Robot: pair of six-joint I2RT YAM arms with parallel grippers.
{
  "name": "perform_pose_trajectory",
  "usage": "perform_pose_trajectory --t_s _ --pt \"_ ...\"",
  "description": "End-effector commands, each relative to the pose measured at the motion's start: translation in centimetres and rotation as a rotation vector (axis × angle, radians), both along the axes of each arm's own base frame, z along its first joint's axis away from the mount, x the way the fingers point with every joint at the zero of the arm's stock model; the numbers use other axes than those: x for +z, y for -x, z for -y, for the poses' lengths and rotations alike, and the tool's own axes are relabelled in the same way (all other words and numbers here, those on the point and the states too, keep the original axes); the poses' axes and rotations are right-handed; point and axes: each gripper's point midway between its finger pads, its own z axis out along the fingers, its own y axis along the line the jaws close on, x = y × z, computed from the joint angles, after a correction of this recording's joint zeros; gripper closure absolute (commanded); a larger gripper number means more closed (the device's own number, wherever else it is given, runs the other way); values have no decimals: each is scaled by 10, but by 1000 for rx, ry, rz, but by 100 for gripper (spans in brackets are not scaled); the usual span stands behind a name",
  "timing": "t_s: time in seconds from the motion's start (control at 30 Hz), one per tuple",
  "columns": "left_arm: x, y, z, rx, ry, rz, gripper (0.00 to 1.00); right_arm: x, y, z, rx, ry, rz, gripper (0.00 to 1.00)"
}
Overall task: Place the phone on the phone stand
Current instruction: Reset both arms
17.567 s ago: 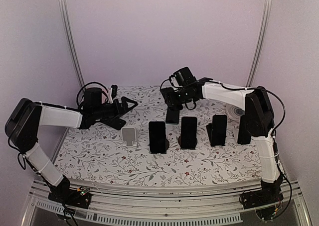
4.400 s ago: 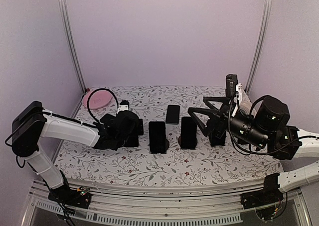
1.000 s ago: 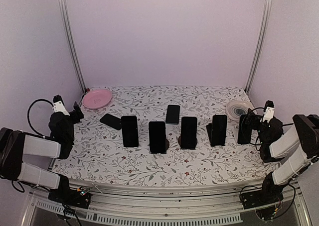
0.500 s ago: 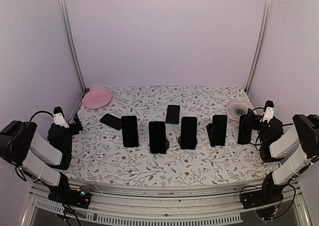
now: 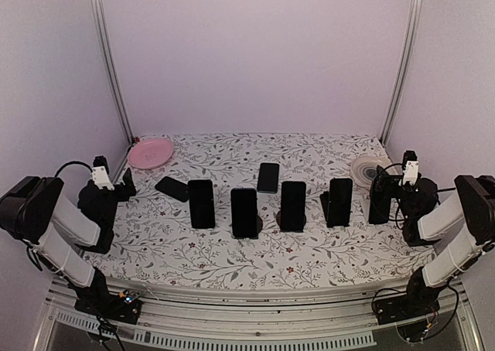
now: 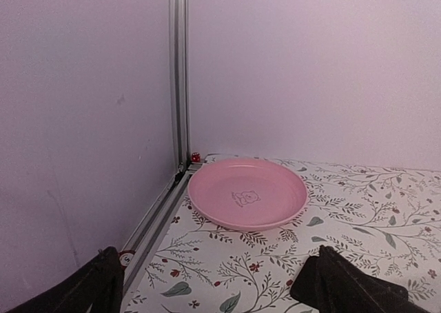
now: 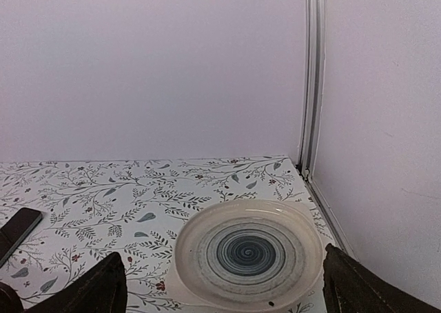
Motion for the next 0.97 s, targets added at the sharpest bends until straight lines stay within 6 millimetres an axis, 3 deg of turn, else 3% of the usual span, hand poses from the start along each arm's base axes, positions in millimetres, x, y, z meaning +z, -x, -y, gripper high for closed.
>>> perform_pose_trajectory --t_s 0.0,0.93 --pt "-1 -13 2 -3 -21 -29 3 -7 -3 -10 49 28 -29 1" --pt "-1 -15 4 19 -38 -36 3 -8 -4 -10 49 26 -31 1"
